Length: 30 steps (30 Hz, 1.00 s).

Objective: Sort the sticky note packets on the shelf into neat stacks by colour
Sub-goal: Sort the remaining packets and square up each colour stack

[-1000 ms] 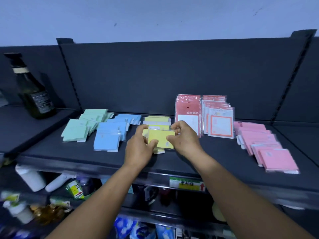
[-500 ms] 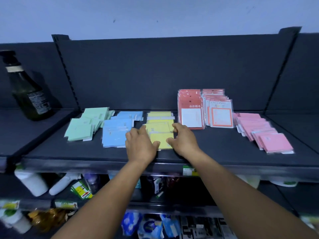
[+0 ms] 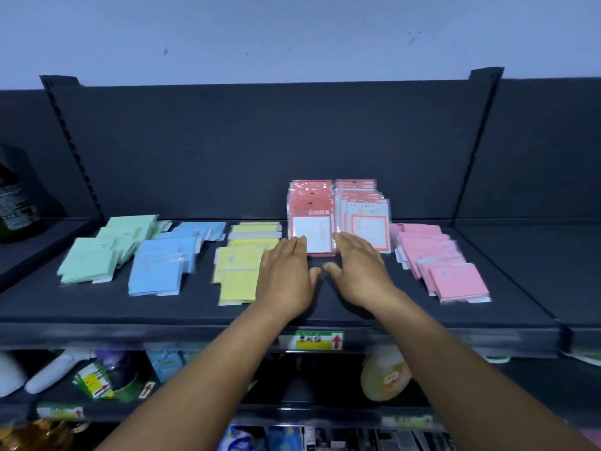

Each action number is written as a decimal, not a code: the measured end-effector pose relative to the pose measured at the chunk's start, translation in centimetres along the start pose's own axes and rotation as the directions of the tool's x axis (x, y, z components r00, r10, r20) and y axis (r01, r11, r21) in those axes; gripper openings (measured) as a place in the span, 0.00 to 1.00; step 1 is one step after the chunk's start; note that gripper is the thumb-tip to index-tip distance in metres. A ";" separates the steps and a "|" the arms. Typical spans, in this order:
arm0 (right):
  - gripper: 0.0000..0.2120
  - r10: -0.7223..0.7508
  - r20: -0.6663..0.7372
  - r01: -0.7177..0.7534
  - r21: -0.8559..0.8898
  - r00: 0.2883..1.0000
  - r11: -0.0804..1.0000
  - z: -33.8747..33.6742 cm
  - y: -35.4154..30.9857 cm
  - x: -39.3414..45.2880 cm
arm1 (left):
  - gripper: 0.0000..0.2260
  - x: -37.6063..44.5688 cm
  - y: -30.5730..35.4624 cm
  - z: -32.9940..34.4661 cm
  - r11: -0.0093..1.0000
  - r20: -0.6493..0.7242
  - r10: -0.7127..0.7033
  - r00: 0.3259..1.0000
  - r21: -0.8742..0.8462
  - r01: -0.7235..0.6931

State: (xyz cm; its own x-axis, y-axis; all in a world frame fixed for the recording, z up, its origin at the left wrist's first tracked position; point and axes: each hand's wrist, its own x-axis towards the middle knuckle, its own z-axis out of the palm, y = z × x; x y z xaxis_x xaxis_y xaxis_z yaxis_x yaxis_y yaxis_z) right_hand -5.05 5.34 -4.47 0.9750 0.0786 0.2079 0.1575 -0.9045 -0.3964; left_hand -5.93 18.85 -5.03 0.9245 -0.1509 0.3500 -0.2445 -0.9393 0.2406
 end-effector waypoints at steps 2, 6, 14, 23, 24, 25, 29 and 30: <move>0.30 0.001 0.003 -0.001 -0.008 1.000 1.000 -1.2 2.7 -0.2 | 0.28 0.9 2.5 0.9 1.000 0.016 0.013 1.000 -0.013 -0.013; 0.29 -0.005 0.005 0.005 -0.042 1.000 0.999 -3.9 8.4 -0.3 | 0.27 2.2 7.6 2.9 0.999 0.049 0.040 0.998 -0.031 -0.038; 0.32 0.035 0.082 -0.027 -0.093 0.996 0.995 -7.9 17.9 -1.6 | 0.28 4.1 16.6 6.4 0.992 0.140 0.125 0.982 0.004 -0.126; 0.42 0.102 0.266 -0.137 0.117 0.959 0.984 -9.1 22.6 -1.2 | 0.33 5.8 20.0 8.3 0.999 0.365 -0.038 0.930 -0.013 0.047; 0.43 0.117 0.293 -0.171 0.166 0.949 0.971 -9.2 23.0 -0.8 | 0.34 6.2 19.9 8.4 0.996 0.387 -0.061 0.920 -0.035 0.081; 0.42 0.129 0.316 -0.202 0.210 0.940 0.956 -9.3 23.3 -0.4 | 0.36 6.5 19.7 8.5 0.993 0.409 -0.074 0.909 -0.057 0.107; 0.55 0.133 0.437 -0.285 0.304 0.889 0.909 -10.0 24.1 1.4 | 0.40 8.0 18.8 9.5 0.983 0.472 -0.051 0.880 -0.133 0.128; 0.56 0.130 0.469 -0.298 0.305 0.874 0.904 -10.2 24.1 1.8 | 0.41 8.3 18.7 9.8 0.980 0.481 -0.045 0.876 -0.150 0.133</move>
State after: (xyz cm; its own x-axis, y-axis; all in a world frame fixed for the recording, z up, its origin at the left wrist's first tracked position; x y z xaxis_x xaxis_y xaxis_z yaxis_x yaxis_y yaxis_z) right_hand -1.13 -20.63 -4.51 0.9459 0.1474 -0.2889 -0.1007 -0.7133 -0.6936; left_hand 0.01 -2.99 -6.45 0.9613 -0.2378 -0.1394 -0.1605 -0.8940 0.4184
